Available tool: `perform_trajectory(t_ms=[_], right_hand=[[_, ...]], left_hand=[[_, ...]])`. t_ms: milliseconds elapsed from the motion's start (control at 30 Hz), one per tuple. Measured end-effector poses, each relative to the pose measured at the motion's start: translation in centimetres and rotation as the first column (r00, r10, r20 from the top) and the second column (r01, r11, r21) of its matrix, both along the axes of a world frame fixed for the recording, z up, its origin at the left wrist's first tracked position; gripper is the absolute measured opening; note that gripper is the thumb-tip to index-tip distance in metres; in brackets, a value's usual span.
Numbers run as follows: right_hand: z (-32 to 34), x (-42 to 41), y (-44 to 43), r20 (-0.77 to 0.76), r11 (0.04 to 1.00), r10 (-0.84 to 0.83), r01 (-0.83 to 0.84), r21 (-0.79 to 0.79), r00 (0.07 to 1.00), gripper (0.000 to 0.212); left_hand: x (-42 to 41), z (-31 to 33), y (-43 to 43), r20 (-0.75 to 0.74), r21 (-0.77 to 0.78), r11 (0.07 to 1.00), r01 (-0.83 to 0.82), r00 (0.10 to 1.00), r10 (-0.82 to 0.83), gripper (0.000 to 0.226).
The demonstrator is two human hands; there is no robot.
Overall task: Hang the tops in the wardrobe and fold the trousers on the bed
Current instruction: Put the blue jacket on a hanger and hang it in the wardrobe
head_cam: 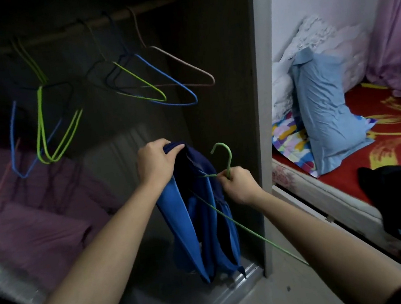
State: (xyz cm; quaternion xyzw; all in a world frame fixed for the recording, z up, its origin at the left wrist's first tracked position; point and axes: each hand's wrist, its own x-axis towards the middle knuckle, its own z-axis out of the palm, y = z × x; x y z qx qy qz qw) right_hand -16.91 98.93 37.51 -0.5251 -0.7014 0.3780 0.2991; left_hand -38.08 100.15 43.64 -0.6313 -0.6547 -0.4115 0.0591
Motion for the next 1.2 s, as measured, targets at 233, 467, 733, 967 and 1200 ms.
perform_trajectory(t_ms=[233,467,733,967,1200], right_hand=[[-0.3,-2.0,-0.3,-0.459,0.989,-0.122,0.145,0.015,0.880,0.026],[-1.3,-2.8,0.3,-0.247,0.996,-0.085,0.080,-0.032,0.965,0.029],[-1.1,-1.2,0.0,-0.534,0.997,-0.079,0.064,-0.046,0.842,0.035],[0.0,0.8,1.0,-0.523,0.998,0.003,0.026,0.049,0.852,0.037],[0.3,1.0,1.1,-0.358,0.974,0.009,0.074,0.215,0.934,0.029]], left_hand=[[-1.0,0.3,-1.2,0.183,-0.127,0.992,-0.015,0.982,0.039,0.015],[0.7,0.0,-3.3,0.200,-0.367,0.831,0.418,0.908,-0.368,0.039],[-0.4,-1.5,-2.2,-0.109,-0.699,0.690,0.189,0.925,-0.363,0.097],[-1.0,-1.2,-0.9,-0.313,-0.391,0.906,0.161,0.902,-0.296,0.084],[0.7,-2.1,-1.3,-0.147,-0.515,0.827,0.224,0.928,-0.343,0.026]])
